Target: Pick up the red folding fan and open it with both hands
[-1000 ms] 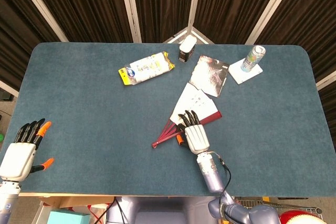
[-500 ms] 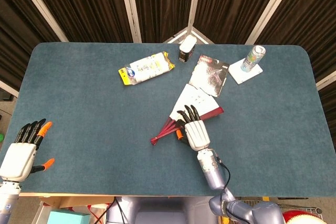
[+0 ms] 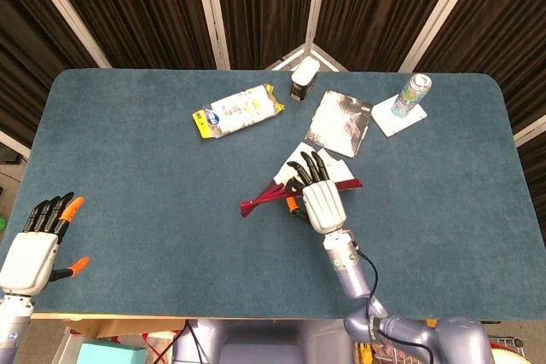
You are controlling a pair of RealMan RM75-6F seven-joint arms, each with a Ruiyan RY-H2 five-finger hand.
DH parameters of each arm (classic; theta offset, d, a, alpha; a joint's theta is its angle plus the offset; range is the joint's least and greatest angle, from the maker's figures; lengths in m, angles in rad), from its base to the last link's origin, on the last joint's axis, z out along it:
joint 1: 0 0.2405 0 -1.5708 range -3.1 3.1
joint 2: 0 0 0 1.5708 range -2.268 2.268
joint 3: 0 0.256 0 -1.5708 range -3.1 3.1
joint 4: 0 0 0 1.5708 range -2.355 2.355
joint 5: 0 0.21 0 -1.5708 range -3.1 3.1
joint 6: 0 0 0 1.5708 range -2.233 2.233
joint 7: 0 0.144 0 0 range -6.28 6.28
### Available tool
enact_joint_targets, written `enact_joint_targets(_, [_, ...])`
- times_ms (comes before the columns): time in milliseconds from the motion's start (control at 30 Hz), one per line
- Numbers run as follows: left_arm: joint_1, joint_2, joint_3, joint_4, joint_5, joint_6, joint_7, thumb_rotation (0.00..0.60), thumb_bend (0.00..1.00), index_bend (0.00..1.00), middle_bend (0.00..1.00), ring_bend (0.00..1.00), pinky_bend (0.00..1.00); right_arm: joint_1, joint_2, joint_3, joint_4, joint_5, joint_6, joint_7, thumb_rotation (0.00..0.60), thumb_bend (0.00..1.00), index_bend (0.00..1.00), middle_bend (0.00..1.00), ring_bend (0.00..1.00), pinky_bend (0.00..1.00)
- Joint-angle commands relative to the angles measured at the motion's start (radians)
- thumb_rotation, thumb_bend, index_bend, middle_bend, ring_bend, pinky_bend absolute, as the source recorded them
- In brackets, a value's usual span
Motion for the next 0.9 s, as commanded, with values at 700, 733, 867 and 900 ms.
enact_joint_targets(700, [-0.170, -0.031, -0.185, -0.176, -0.078, -0.092, 0.144, 0.600, 0.05, 0.08, 0.00, 0.00, 0.00, 0.079, 0.312, 0.207, -0.530, 0.121, -0.092, -0.331, 0.600, 0.69, 0.75, 0.26, 0.07, 0.04])
enact_joint_targets(733, [-0.185, -0.044, -0.198, -0.184, -0.094, -0.104, 0.159, 0.600, 0.06, 0.09, 0.00, 0.00, 0.00, 0.081, 0.315, 0.210, -0.542, 0.130, -0.094, -0.344, 0.600, 0.69, 0.75, 0.26, 0.07, 0.04])
enact_joint_targets(867, [-0.237, -0.105, -0.234, -0.203, -0.138, -0.138, 0.208, 0.600, 0.07, 0.11, 0.00, 0.00, 0.00, 0.087, 0.323, 0.220, -0.573, 0.158, -0.100, -0.393, 0.600, 0.69, 0.76, 0.26, 0.07, 0.04])
enact_joint_targets(900, [-0.245, -0.118, -0.239, -0.203, -0.146, -0.143, 0.219, 0.600, 0.08, 0.11, 0.00, 0.00, 0.00, 0.089, 0.324, 0.222, -0.577, 0.163, -0.100, -0.403, 0.600, 0.69, 0.76, 0.26, 0.07, 0.04])
